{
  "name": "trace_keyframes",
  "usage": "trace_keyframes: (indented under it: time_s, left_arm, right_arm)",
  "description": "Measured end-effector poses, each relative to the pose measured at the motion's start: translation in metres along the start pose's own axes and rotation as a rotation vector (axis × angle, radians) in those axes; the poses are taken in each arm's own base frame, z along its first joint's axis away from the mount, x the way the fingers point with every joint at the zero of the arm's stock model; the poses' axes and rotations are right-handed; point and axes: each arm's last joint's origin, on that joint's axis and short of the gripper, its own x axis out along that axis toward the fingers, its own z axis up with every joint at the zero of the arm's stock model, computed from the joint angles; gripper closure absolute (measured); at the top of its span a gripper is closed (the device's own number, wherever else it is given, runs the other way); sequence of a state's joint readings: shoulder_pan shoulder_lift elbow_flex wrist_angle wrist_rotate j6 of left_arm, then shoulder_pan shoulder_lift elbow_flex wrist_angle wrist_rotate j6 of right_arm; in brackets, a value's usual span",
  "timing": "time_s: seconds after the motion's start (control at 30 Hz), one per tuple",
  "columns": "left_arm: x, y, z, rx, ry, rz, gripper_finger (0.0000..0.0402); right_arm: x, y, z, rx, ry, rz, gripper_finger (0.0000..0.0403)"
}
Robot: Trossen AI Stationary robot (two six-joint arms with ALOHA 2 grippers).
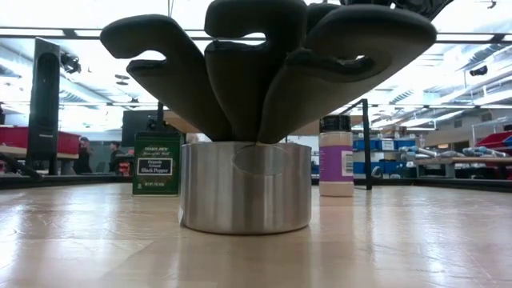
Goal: Shelf spices
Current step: Remove the green seasoning bottle from the shelf
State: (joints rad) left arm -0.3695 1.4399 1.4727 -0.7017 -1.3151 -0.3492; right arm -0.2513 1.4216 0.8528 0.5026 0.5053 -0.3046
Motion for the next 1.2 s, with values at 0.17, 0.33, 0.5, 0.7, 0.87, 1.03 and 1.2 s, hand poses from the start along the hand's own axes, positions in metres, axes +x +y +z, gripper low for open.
trace_keyframes:
  time_s: [0.17,0.33,0.5,0.7,0.87,1.03,1.2]
  left_arm:
    - [0.0,0.0,0.0,-0.001,0.0,0.0,0.0076]
    - [0.0,0.0,0.0,-0.006,-0.001,0.0,0.0076]
    - [0.0,0.0,0.001,-0.02,-0.002,-0.001,0.0076]
    - [0.0,0.0,0.001,-0.025,-0.002,0.0,0.0076]
    - [0.0,0.0,0.001,-0.026,-0.002,0.0,0.0076]
    - [0.0,0.0,0.001,-0.03,-0.002,0.0,0.0076]
    - [0.0,0.0,0.001,-0.037,-0.002,0.0,0.0076]
  right_arm:
    - [0.007,-0.015,-0.002,0.013,-0.019,-0.013,0.0051]
    - [0.016,-0.034,-0.005,0.071,-0.052,-0.023,0.0052]
    - [0.024,-0.055,-0.012,0.187,-0.05,-0.006,0.0052]
    - [0.027,-0.067,-0.016,0.245,-0.057,0.027,0.0052]
    - [0.027,-0.066,-0.015,0.254,-0.071,0.082,0.0052]
    - [0.028,-0.068,-0.017,0.259,-0.068,0.089,0.004]
    - [0.029,-0.071,-0.018,0.315,-0.069,0.114,0.0012]
